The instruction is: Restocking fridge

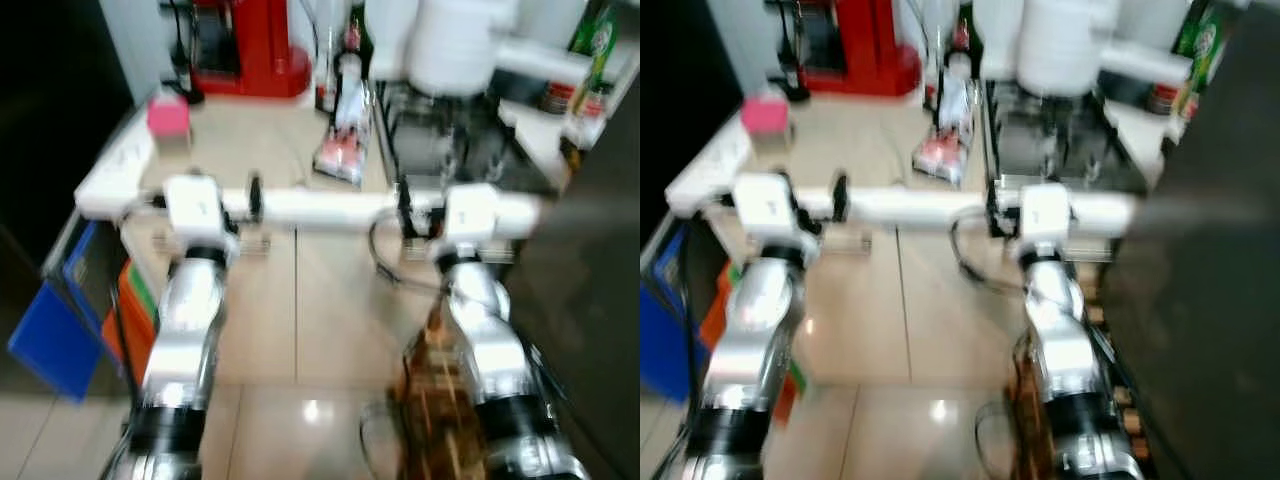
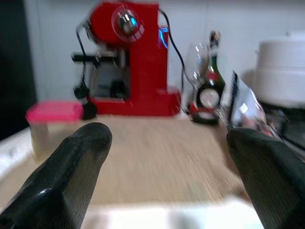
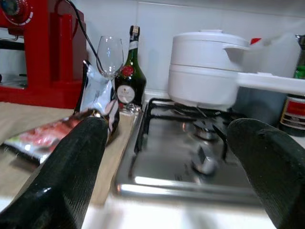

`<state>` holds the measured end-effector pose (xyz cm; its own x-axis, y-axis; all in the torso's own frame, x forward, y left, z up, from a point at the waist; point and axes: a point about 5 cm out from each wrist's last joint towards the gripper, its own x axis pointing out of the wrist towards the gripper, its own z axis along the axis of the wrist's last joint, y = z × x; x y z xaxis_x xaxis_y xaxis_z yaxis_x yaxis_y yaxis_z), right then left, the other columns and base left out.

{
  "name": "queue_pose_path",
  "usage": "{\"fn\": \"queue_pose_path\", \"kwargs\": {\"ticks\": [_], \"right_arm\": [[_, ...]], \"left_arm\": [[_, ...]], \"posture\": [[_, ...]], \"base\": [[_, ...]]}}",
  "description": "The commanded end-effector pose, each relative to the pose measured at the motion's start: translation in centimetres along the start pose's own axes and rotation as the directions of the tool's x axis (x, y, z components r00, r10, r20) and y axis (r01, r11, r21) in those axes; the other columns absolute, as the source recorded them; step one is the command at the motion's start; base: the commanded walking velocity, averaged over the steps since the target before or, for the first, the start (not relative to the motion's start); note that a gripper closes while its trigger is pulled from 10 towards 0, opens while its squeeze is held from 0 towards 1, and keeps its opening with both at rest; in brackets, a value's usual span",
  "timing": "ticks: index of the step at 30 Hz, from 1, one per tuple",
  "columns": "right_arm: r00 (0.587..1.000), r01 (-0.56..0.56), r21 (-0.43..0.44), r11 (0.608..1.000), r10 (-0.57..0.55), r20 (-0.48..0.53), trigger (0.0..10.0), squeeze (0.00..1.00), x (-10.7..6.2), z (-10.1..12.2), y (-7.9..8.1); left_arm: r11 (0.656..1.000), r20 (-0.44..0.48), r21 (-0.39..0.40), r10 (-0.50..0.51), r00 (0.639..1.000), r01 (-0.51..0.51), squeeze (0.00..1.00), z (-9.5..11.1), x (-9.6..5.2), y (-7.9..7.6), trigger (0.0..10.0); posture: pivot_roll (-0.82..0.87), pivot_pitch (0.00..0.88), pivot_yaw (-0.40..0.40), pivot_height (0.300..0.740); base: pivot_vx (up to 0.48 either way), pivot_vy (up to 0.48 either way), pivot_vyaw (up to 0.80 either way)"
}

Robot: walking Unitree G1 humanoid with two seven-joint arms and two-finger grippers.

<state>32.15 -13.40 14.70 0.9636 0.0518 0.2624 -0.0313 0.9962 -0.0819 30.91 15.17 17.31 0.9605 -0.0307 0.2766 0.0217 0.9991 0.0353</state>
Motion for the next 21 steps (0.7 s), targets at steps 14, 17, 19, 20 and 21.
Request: {"fn": "queue_pose_path", "kwargs": {"ticks": [14,17,19,20,21], "right_arm": [[0.999,-0.050,0.007,0.999,0.050,-0.011,10.0,0.00,-0.3,-0.3,1.1],[0.998,-0.055,0.009,0.998,0.055,-0.013,10.0,0.00,-0.4,-0.4,1.2],[0.998,-0.065,0.024,0.998,0.064,0.019,10.0,0.00,-0.4,0.3,1.3],[0.998,-0.065,0.024,0.998,0.064,0.019,10.0,0.00,-0.4,0.3,1.3],[0.997,-0.069,0.024,0.997,0.068,0.044,10.0,0.00,-0.3,0.8,1.3]], "left_arm": [[0.997,0.133,0.073,0.018,0.991,-0.028,0.00,3.5,-0.6,0.1,10.0],[0.998,0.148,0.063,0.019,0.989,-0.028,0.00,4.0,-0.8,0.0,10.0],[0.997,0.179,0.066,0.021,0.984,-0.033,0.00,4.7,-1.0,-0.1,10.0],[0.997,0.179,0.066,0.021,0.984,-0.033,0.00,4.7,-1.0,-0.1,10.0],[0.997,0.181,0.068,0.025,0.983,-0.037,0.00,4.8,-1.0,0.0,10.0]], "posture": [[0.06,0.000,-0.029,0.740],[0.07,0.000,-0.033,0.740],[0.07,0.000,-0.034,0.740],[0.07,0.000,-0.034,0.740],[0.07,0.000,-0.034,0.740]], "base": [[0.346,0.210,0.00],[0.000,0.456,0.00],[0.000,0.231,0.00],[0.000,0.000,0.00],[0.000,0.000,0.00]]}}
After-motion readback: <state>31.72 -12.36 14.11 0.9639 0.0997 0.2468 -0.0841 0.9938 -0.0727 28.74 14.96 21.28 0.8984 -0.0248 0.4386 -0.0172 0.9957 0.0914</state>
